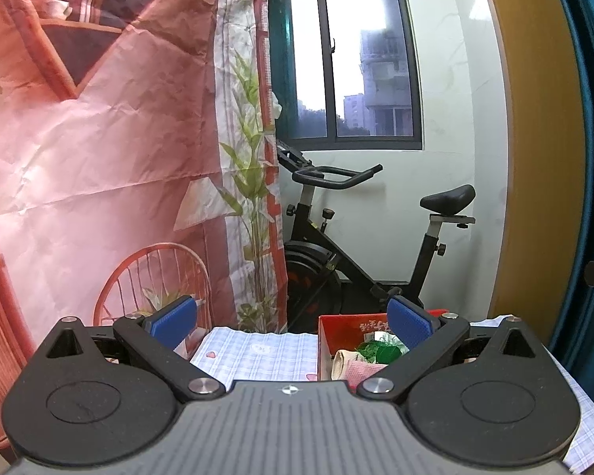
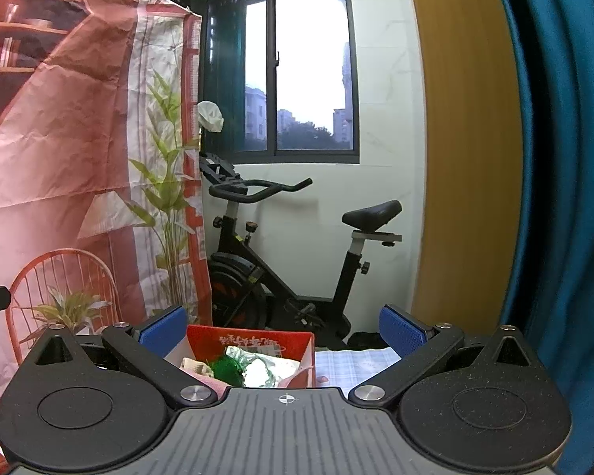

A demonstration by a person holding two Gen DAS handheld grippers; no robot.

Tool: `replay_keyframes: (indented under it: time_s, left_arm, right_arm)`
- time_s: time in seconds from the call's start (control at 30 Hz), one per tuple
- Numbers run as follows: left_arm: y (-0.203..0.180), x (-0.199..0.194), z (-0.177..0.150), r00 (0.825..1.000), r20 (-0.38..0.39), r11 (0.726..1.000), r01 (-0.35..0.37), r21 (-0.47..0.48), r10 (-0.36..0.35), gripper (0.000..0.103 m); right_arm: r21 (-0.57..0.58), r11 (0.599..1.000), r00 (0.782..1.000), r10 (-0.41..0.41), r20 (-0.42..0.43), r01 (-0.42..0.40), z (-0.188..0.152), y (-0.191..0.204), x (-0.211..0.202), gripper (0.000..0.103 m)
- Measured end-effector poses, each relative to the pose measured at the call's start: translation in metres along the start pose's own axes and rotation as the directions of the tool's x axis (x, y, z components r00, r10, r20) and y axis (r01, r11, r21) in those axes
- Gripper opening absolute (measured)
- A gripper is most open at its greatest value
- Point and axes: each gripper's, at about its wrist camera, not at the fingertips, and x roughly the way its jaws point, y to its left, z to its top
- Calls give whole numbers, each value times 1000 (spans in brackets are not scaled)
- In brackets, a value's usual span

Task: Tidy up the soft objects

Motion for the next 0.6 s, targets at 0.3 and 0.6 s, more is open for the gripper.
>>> replay_keyframes:
  time_s: [0.3, 0.6]
  left_arm:
    - [0, 3, -1, 1000, -13, 1000, -3, -9, 3, 103]
    - [0, 5, 0, 1000, -15, 1000, -2, -11, 2, 103]
  right_arm:
    - [-4, 1000, 1000, -6, 0, 6, -3, 1, 2, 103]
    - [-6, 1000, 1000, -6, -1, 6, -5, -1, 2, 103]
